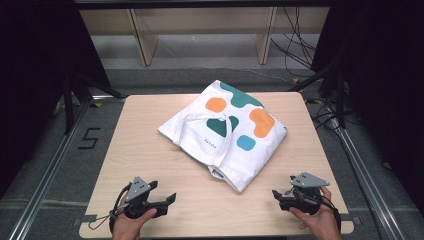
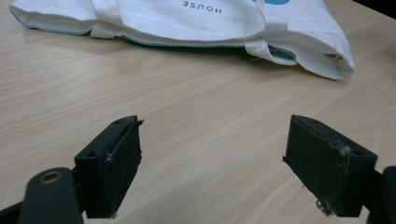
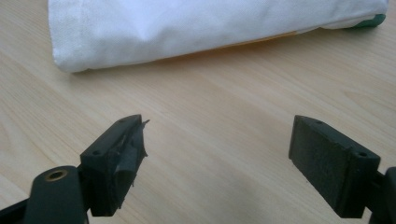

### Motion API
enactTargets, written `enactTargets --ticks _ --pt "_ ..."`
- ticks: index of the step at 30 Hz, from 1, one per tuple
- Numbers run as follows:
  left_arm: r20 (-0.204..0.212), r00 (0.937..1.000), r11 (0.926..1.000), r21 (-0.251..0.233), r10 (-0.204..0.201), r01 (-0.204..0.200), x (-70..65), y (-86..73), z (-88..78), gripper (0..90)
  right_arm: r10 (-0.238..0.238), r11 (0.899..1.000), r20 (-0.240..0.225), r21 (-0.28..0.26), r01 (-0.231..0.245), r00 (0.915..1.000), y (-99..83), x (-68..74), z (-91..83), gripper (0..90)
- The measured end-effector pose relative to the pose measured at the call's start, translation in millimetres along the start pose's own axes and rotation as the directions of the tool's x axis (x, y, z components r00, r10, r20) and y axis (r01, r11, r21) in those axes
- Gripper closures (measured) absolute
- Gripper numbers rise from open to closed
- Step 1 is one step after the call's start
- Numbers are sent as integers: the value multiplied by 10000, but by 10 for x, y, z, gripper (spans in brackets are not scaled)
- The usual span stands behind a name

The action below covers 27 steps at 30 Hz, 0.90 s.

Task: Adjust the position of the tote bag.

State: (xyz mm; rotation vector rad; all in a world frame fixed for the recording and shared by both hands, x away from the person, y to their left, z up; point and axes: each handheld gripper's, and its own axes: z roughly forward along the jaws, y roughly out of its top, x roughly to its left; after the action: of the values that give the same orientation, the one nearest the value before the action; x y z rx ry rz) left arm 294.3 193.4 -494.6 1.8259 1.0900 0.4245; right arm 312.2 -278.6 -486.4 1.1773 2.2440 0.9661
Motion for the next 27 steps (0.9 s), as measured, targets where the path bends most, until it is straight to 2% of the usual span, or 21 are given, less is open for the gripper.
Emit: enactTargets --ticks 2,4,6,10,13,14,15,17,18,21,22,23,24,25,27 --pt "-6 9999 9999 -6 129 -129 7 4 -2 174 -51 10000 -11 -70 51 10000 3 -3 4 184" --pt "62 9999 9999 -90 95 -94 1 1 -1 173 -427 9990 -29 -99 427 9991 7 -14 16 179" --pt "79 9999 9998 -108 139 -138 3 3 -5 168 -505 9984 148 -233 509 9986 11 -7 19 179" --pt "290 9994 9995 -283 173 -165 4 8 -9 149 -643 9974 57 -324 644 9979 37 18 45 162" --pt "261 9993 9995 -195 259 -253 11 6 -3 149 -641 9973 -38 -372 639 9979 91 70 60 160" --pt "230 9997 9998 -204 82 -78 4 1 5 149 -813 9960 -117 -388 808 9966 118 108 86 162" --pt "230 9997 9998 -204 82 -78 4 1 5 149 -813 9960 -117 -388 808 9966 118 108 86 162" --pt "194 9994 9995 -142 272 -269 7 4 3 149 -1140 9920 -53 -547 1135 9935 169 150 122 164" --pt "152 9998 9998 -97 146 -144 1 1 6 150 -1140 9921 -87 -546 1133 9934 188 168 132 165" --pt "159 9998 9999 -83 131 -130 -2 -3 14 150 -1226 9903 -106 -673 1216 9924 229 193 155 167" --pt "111 9997 9997 -27 227 -227 -1 -1 10 150 -1146 9910 -117 -706 1135 9933 252 218 166 168" --pt "136 9991 9992 -23 402 -402 9 4 10 151 -1300 9889 -111 -741 1289 9914 273 234 185 166" --pt "91 9998 9998 -2 194 -194 -3 -1 19 153 -1403 9877 -157 -716 1389 9900 316 282 222 163" --pt "123 9996 9997 37 253 -253 1 -3 22 153 -1292 9895 -277 -692 1270 9912 334 319 243 162" --pt "124 9993 9993 103 352 -353 5 -2 20 153 -1395 9876 -262 -759 1371 9899 359 346 257 162"
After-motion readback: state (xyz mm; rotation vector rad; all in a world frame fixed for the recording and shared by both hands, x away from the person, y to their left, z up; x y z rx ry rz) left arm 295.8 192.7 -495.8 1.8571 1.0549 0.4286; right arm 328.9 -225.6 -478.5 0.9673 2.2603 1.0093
